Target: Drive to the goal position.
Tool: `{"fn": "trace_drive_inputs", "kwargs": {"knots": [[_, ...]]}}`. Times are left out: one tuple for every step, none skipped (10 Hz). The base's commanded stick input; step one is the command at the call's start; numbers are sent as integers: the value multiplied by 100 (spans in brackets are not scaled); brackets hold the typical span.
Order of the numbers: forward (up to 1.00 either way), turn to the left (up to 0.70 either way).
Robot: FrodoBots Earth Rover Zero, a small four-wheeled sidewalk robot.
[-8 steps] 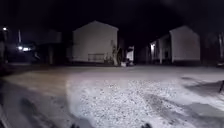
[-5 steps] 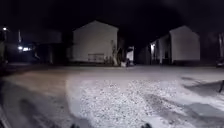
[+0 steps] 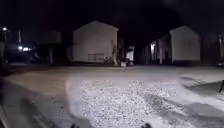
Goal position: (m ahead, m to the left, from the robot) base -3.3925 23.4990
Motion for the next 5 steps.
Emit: {"fn": "trace_drive_inputs", "kwargs": {"knots": [[0,0],[0,0],[0,0],[0,0],[0,0]]}}
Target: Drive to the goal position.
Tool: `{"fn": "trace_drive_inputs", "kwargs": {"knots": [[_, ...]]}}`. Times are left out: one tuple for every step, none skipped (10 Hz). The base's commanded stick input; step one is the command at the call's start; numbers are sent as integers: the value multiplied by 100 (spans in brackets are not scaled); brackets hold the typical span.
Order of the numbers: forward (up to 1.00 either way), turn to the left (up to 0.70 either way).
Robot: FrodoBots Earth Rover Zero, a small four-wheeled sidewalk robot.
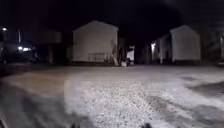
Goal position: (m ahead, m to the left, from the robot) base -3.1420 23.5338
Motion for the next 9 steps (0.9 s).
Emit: {"fn": "trace_drive_inputs", "kwargs": {"knots": [[0,0],[0,0],[0,0],[0,0],[6,0],[14,0],[29,0],[31,0],[31,0]]}}
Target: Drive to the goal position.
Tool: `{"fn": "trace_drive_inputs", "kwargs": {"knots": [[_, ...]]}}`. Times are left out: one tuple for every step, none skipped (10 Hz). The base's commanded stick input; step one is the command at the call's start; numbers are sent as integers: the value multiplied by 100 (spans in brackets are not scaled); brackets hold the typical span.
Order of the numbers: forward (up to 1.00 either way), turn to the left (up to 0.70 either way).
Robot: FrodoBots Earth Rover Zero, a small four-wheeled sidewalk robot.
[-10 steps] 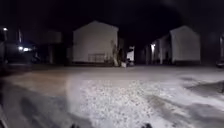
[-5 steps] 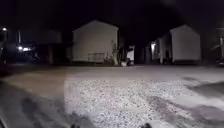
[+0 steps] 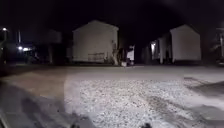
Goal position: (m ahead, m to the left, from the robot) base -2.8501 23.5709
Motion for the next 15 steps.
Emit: {"fn": "trace_drive_inputs", "kwargs": {"knots": [[31,0],[31,0],[53,0],[85,0],[85,0],[85,0],[85,0],[85,0],[85,0],[69,0],[36,0],[0,0],[0,0],[0,0],[0,0]]}}
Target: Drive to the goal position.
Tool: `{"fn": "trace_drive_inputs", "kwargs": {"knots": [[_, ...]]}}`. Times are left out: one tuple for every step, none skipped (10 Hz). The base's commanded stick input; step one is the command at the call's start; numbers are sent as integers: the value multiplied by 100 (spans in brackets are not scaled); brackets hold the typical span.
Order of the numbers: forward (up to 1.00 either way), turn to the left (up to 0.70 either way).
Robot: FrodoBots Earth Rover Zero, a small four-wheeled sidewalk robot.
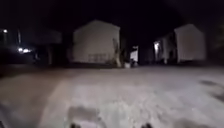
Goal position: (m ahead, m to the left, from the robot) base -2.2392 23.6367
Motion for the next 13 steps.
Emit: {"fn": "trace_drive_inputs", "kwargs": {"knots": [[0,0],[0,0],[0,0],[0,0],[0,0],[0,17],[0,54],[0,82],[0,85],[0,85],[0,85],[0,85],[0,85]]}}
